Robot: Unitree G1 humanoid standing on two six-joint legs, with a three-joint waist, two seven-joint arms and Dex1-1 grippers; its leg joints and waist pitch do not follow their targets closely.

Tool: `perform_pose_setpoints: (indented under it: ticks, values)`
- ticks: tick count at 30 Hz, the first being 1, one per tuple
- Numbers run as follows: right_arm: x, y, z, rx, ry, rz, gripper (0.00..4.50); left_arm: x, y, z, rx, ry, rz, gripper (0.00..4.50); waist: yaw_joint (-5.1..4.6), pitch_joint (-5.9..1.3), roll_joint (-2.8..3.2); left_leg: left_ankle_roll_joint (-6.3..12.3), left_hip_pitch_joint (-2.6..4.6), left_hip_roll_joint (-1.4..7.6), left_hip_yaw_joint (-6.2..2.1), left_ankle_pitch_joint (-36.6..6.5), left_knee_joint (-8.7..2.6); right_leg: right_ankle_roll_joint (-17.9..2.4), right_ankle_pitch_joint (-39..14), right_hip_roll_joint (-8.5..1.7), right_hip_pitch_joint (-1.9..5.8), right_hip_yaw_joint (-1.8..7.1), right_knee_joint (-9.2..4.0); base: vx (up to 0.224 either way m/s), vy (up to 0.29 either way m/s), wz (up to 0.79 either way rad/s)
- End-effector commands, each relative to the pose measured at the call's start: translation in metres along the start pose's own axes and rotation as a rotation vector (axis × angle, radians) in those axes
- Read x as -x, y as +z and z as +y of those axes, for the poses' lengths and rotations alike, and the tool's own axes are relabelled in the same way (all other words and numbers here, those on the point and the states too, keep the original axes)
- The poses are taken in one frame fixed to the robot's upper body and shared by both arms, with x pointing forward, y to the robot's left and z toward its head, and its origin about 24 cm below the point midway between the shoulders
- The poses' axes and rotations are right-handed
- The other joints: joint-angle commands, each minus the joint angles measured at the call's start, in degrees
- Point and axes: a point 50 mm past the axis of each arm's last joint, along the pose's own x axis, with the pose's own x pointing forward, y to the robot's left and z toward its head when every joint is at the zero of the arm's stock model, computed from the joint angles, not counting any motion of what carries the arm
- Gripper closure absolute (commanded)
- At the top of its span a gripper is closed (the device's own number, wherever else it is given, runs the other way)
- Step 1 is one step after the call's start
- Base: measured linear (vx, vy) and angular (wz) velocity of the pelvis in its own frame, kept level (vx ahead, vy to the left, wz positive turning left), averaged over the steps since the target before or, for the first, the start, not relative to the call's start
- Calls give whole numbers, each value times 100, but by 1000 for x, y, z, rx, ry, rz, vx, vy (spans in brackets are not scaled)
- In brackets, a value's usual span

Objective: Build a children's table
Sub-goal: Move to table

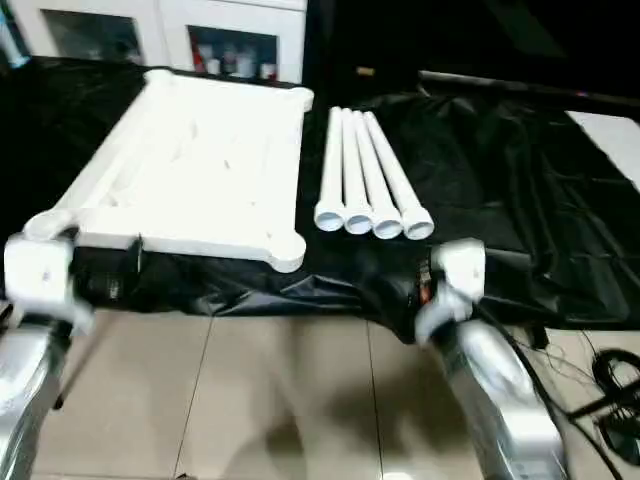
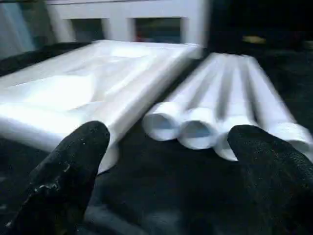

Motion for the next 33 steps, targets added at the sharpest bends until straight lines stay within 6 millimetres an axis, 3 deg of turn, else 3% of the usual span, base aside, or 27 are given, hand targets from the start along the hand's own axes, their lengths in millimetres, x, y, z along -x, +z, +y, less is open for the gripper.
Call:
perform_pose_setpoints:
  ticks: [1,2,3,5,6,8,11,12,13,14,15,17,18,19,20,21,22,24,25,26,27,28,29,30,31,32,33]
  values:
    - [-2,0,-15,-11,-115,31,4,-9,-6,-10,15,-25,27,27,1,-265,10,87,30,157,-60,-295,-352,-879,495,-338,211,287,-331,0,0,0]
    - [-3,-1,-19,8,-142,91,4,-16,-4,-17,39,-48,31,27,19,-267,18,25,56,163,-52,-220,-347,-813,523,-322,193,286,-313,0,0,0]
    - [-6,-4,-18,48,-158,117,4,-22,-4,-19,57,-53,28,27,13,-275,-14,-7,48,170,-50,-140,-340,-766,650,-319,203,283,-311,0,0,0]
    - [-7,-5,-17,61,-163,118,4,-24,-5,-19,72,-58,25,27,12,-298,-9,-39,26,141,-53,-66,-328,-740,790,-331,226,285,-295,0,0,0]
    - [-11,-7,-14,37,-172,98,4,-28,-9,-22,81,-64,29,27,7,-295,-49,-20,18,143,-50,-103,-329,-726,782,-336,231,285,-307,0,0,0]
    - [-14,-8,-10,31,-161,78,4,-30,-10,-27,68,-73,33,27,-13,-308,-50,9,10,156,-62,-251,-335,-737,596,-364,232,281,-310,0,0,0]
    - [-16,-10,-4,13,-142,78,4,-31,-10,-24,50,-57,48,27,-13,-321,-66,89,-5,160,-69,-82,-313,-769,869,-359,241,279,-278,0,0,0]
    - [-18,-10,-2,-9,-140,74,4,-30,-10,-21,49,-50,51,27,-1,-302,-138,100,15,167,-58,-420,-339,-768,461,-366,254,266,-306,0,0,0]
    - [-20,-9,0,-27,-138,70,4,-29,-10,-19,52,-47,53,27,5,-291,-108,68,33,175,-63,-672,-361,-772,126,-373,262,259,-321,0,0,0]
    - [-23,-10,3,-52,-125,71,4,-27,-10,-16,40,-36,55,27,-1,-258,-141,36,86,178,-54,-1421,-417,-750,-1001,-354,276,223,-414,0,0,0]
    - [-28,-15,8,-44,-109,81,4,-24,-10,-13,38,-25,52,27,-5,-240,-99,48,145,181,-42,-1788,-450,-772,-1537,-331,280,196,-494,0,0,0]
    - [-29,-18,11,-12,-95,89,4,-21,-10,-13,51,-23,52,27,-16,-201,-68,67,261,190,-21,-2172,-481,-869,-1896,-293,263,150,-577,0,0,0]
    - [-30,-20,15,8,-76,96,4,-19,-11,-13,52,-25,50,27,1,-177,-46,117,311,178,-11,-2298,-521,-974,-2005,-290,326,128,-645,0,0,0]
    - [-30,-20,15,8,-76,96,4,-19,-11,-13,52,-25,50,27,1,-177,-46,117,311,178,-11,-2298,-521,-974,-2005,-290,326,128,-645,54,20,2]
    - [-31,-22,21,15,-50,102,4,-19,-13,-13,47,-21,61,27,115,-196,11,561,1,59,-100,-1852,-559,-774,-2060,-468,630,7,-761,49,24,29]
    - [-31,-23,24,20,-39,102,4,-21,-14,-13,42,-22,65,27,168,-242,0,872,-73,-10,-155,-1538,-504,-693,-1981,-549,740,-104,-823,49,24,29]
    - [-31,-23,25,24,-35,102,4,-21,-14,-13,40,-25,67,27,154,-258,45,1244,-149,-43,-223,-982,-440,-603,-1899,-596,903,-257,-902,60,32,56]
    - [-31,-25,29,34,-19,106,4,-24,-13,-16,32,-49,62,27,151,-281,126,1609,-144,-95,-318,-292,-365,-670,-1442,-525,1029,-482,-932,107,27,64]
    - [-31,-26,32,23,-6,102,4,-26,-12,-17,28,-53,60,27,132,-309,210,1617,104,-38,-328,-120,-387,-767,-1219,-406,918,-516,-852,178,0,63]
    - [-31,-28,35,20,4,105,4,-28,-11,-18,30,-53,58,27,-159,-353,252,2280,977,501,-868,800,-382,-802,-629,-63,128,-527,-90,198,-27,32]
    - [-31,-28,36,21,5,107,4,-28,-11,-18,32,-53,57,27,-138,-358,192,2936,1198,828,-1130,1389,-336,-353,-830,-226,-253,-338,274,198,-27,32]
    - [-31,-29,37,28,7,108,4,-29,-11,-18,34,-55,57,27,-123,-362,204,3155,1166,809,-1130,1617,-308,-169,-765,-276,-379,-250,389,141,-36,5]
    - [-30,-29,38,33,7,108,4,-31,-10,-20,36,-62,55,27,-103,-304,104,3100,936,656,-879,1456,-345,-118,-315,-374,-386,-69,316,95,-46,2]
    - [-30,-29,38,27,5,107,4,-31,-9,-21,37,-67,53,27,-56,-273,41,2772,783,399,-625,1069,-289,-278,65,-416,-283,5,60,95,-46,2]
    - [-30,-28,38,24,-3,101,4,-32,-9,-21,38,-73,50,27,-29,-249,-77,2343,550,63,-340,428,-229,-348,263,-484,-30,153,-260,73,-75,15]
    - [-30,-27,38,23,-12,95,4,-33,-9,-22,38,-77,50,27,291,-193,-175,1362,13,-309,-262,-724,368,-975,-1897,-1168,672,925,-858,84,-62,16]
    - [-29,-26,35,34,-42,91,4,-36,-10,-23,35,-83,52,27,306,-241,-149,870,-244,-220,-388,-468,550,-1523,-2186,-1145,957,904,-794,84,-62,16]
